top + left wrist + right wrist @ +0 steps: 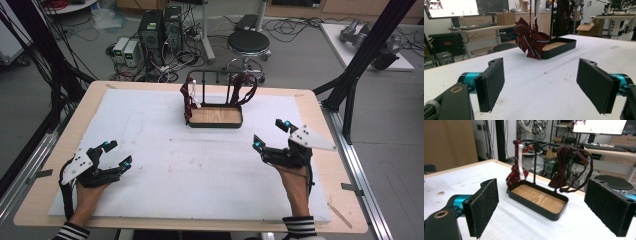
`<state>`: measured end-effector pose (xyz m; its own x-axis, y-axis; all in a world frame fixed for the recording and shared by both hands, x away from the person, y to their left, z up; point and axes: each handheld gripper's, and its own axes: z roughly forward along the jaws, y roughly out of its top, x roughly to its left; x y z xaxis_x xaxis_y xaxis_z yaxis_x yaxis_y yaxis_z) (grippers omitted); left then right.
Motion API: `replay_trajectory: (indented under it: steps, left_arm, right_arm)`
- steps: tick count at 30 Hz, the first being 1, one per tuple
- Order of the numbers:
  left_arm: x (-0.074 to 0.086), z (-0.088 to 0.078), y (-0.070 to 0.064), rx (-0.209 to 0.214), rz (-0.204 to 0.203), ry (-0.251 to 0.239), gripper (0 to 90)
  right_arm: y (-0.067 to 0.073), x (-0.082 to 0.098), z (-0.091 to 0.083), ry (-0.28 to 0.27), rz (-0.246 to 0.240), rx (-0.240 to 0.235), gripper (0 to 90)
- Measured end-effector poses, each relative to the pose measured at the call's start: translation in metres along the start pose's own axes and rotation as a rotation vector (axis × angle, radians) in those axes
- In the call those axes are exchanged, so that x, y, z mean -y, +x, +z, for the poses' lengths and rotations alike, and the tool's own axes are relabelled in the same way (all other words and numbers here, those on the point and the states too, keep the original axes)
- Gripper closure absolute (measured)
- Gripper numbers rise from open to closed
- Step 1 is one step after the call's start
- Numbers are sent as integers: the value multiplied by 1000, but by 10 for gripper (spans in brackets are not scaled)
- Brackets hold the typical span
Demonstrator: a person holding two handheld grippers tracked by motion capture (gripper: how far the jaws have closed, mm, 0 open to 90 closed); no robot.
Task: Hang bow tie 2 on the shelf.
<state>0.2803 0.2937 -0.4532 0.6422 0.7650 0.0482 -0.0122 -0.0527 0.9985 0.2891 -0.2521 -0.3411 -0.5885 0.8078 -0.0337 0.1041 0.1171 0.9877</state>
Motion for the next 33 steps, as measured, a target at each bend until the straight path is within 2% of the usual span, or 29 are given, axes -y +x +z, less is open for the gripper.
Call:
replay_trajectory:
  steps: [2,5,8,9,11,16,20,25,27,33]
  left_arm:
    - [0,0,0,0,-3,0,228]
    - [0,-1,0,-8,-16,-6,220]
    - [0,-3,-1,-12,-18,-8,218]
    - [0,-3,-1,-13,-19,-11,218]
    - [0,-3,-2,-15,-14,-8,218]
    - [0,-4,-4,-16,-9,-8,218]
    - [0,-5,-5,-19,-5,-11,218]
    - [0,-5,-6,-22,0,-14,218]
    - [0,-5,-6,-22,0,-13,218]
    - [0,-5,-7,-25,5,-12,219]
  right_arm:
    - [5,14,-10,-38,-10,0,114]
    - [9,37,-17,-56,-14,22,113]
    - [11,58,-19,-33,15,33,113]
    - [11,61,-19,-3,23,31,113]
    - [13,71,-20,-45,25,27,113]
    - [19,88,-21,-80,31,45,113]
    - [19,98,-17,-82,10,41,113]
    - [15,106,-14,-80,29,20,113]
    - [14,108,-12,-77,14,18,113]
    - [15,112,-13,-85,16,8,113]
